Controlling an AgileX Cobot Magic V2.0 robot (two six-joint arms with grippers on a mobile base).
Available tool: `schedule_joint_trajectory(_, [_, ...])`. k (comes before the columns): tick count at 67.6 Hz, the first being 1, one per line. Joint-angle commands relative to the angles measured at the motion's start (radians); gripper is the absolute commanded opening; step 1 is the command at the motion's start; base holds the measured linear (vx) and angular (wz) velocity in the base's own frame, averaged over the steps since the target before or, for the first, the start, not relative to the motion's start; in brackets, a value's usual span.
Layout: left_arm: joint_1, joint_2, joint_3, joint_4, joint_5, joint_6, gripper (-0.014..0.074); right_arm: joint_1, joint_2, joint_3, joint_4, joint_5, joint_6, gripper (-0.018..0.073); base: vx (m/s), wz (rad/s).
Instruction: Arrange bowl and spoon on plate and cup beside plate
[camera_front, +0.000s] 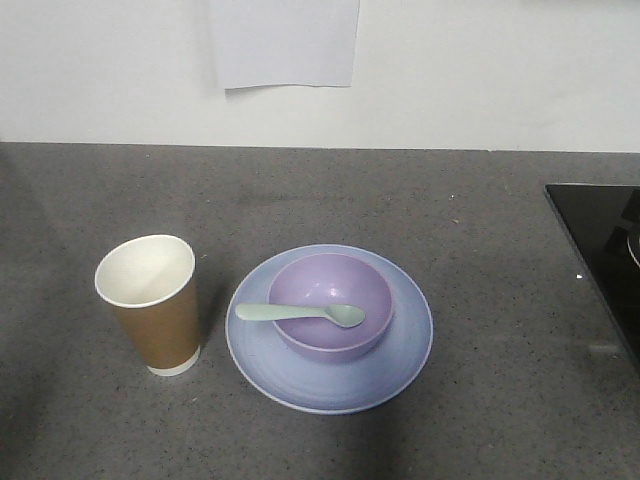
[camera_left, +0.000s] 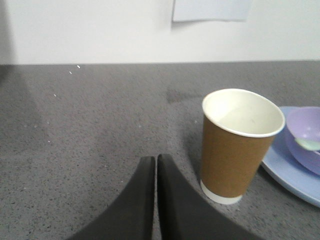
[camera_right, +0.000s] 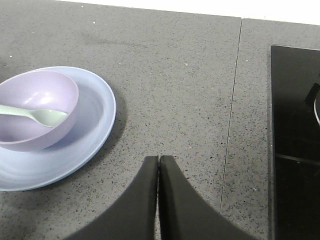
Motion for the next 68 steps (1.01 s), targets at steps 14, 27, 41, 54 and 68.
schedule_joint_trajectory(14, [0.023,-0.160,0.238,0.043,-0.324,0.000,-0.0006,-0.006,0.001,-0.025,0.007,-0.069,-0.002,-0.0011,0.00,0.00])
schedule_joint_trajectory(27, [0.029,-0.224,0.364,0.044,-0.457,0.000,-0.0006,-0.006,0.001,-0.025,0.007,-0.069,-0.002,-0.0011,0.00,0.00])
schedule_joint_trajectory(41, [0.071,-0.273,0.425,0.026,-0.496,0.000,-0.0006,-0.006,0.001,-0.025,0.007,-0.069,-0.002,-0.0011,0.00,0.00])
schedule_joint_trajectory(54, [0.087,-0.273,0.425,0.024,-0.498,-0.002,-0.0006,-0.006,0.001,-0.025,0.007,-0.069,-0.002,-0.0011,0.00,0.00])
schedule_joint_trajectory(68, [0.087,-0.271,0.424,0.018,-0.497,-0.003,-0.0006,-0.006,0.001,-0.025,0.007,-0.069,-0.002,-0.0011,0.00,0.00])
